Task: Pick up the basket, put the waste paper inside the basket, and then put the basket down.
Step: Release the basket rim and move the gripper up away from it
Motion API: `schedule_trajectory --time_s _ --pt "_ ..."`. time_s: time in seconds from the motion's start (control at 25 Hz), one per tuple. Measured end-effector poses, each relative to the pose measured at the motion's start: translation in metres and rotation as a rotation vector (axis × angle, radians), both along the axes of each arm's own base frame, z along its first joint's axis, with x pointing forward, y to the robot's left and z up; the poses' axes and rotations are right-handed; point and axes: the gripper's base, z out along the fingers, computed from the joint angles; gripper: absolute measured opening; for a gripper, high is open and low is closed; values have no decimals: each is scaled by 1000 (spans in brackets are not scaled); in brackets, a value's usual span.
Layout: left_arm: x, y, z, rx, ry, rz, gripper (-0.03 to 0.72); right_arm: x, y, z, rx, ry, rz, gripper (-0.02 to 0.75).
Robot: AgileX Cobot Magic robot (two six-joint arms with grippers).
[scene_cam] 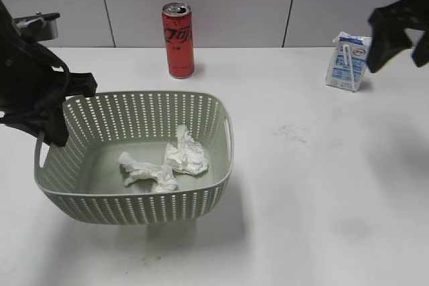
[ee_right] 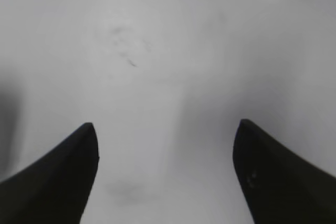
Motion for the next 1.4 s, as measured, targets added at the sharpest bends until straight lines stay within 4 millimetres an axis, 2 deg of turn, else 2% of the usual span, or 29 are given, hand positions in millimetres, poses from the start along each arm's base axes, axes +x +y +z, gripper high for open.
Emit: schedule_trajectory --time_s 0.08,0.16,0.32,0.4,0.52,0.72,1.04,1.24,1.4 --pt "0 -1 0 -9 4 5 6 -1 -29 -2 -20 67 -55 585" --pt "0 -1 0 -14 6 7 6 -3 -46 -2 -32 110 -78 579" --pt "0 -2 0 -25 7 13 6 -9 -57 1 -35 119 -98 575" --pt "0 -2 0 -28 7 12 6 -21 -57 2 -22 125 -99 572" --pt "0 -3 1 -33 0 17 6 -54 -57 9 -7 121 -101 572" --pt "8 -8 0 -69 -30 33 6 -135 -60 18 -1 69 -84 571" --pt "35 -20 -18 -64 15 37 6 -253 -65 26 28 -381 -87 571" --pt "51 -25 -32 -42 23 32 6 -305 -68 17 39 -583 -87 571" --pt "65 -30 -42 -33 14 30 6 -330 -69 -3 53 -668 -96 571"
